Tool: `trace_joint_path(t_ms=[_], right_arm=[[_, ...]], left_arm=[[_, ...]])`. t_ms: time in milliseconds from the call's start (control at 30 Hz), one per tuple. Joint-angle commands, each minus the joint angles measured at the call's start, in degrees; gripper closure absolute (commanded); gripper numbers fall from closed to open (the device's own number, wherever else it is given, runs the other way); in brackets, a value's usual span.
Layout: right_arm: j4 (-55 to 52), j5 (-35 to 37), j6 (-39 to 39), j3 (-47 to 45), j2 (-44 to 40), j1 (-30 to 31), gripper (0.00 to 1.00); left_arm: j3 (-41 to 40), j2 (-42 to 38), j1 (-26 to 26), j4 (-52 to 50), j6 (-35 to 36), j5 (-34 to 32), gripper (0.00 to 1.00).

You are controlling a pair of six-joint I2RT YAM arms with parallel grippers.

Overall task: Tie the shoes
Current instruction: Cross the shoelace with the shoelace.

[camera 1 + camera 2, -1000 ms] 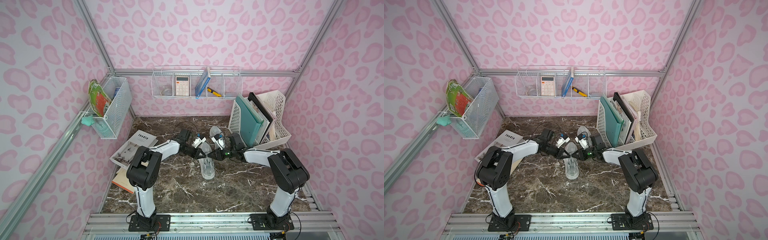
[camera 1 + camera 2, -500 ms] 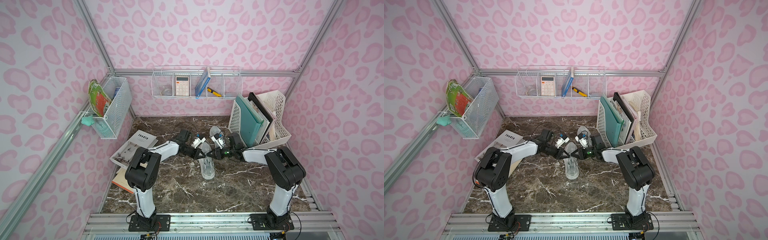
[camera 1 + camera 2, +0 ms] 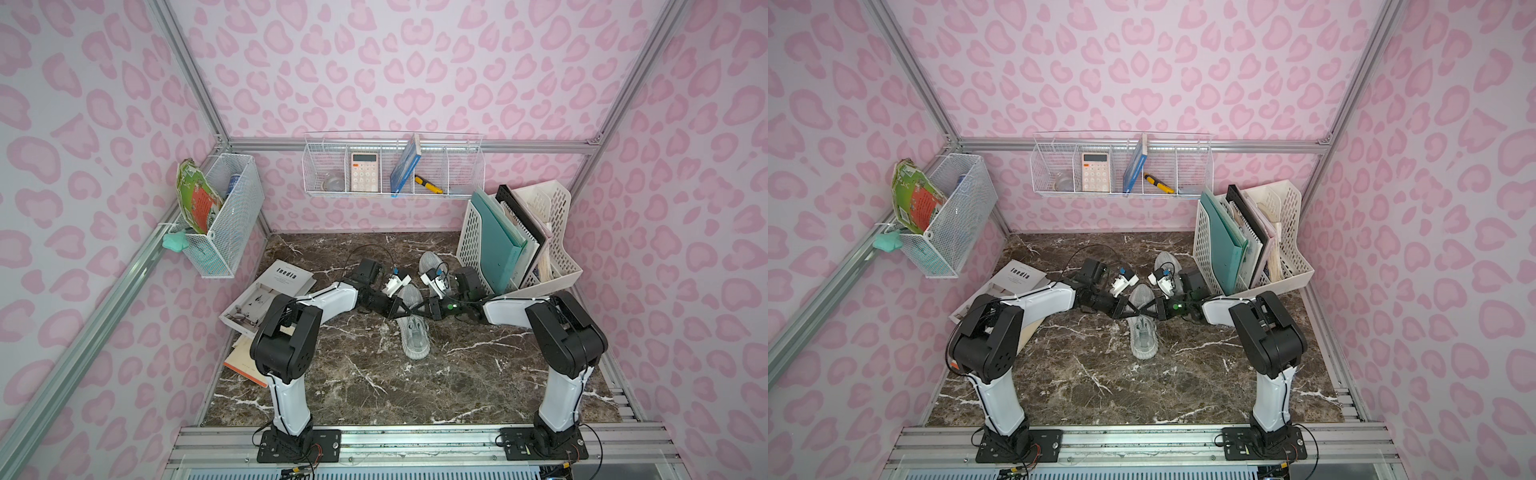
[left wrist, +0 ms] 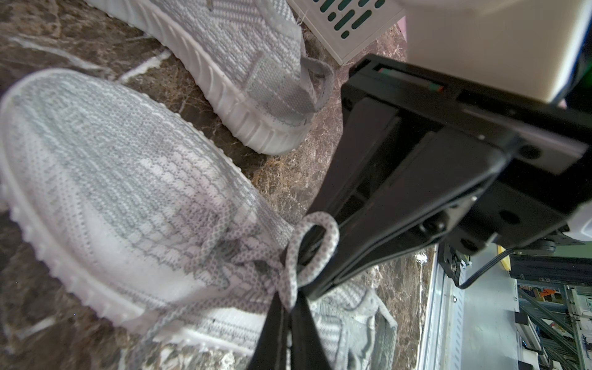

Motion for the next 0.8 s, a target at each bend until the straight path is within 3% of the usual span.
trace_joint_path(t_ms=[0,433,767], right_arm=[[2.0,-0.3,0.7,-0.4,-0.7,-0.3,0.9],[2.7,-1.0,0.6,-2.1,-3.1,-1.5,1.0],[4.3,-2.7,1.4,-2.6,-3.0,-1.5,1.0]], left_arm=[[-0.3,-0.6,0.0,0.0,0.2,0.9,0.95],[-0.2,-0.5,-0.1,0.5,-0.2,1.5,0.93],[0.5,-0.1,-0.8,2.1,-1.0,2.8,0.8]])
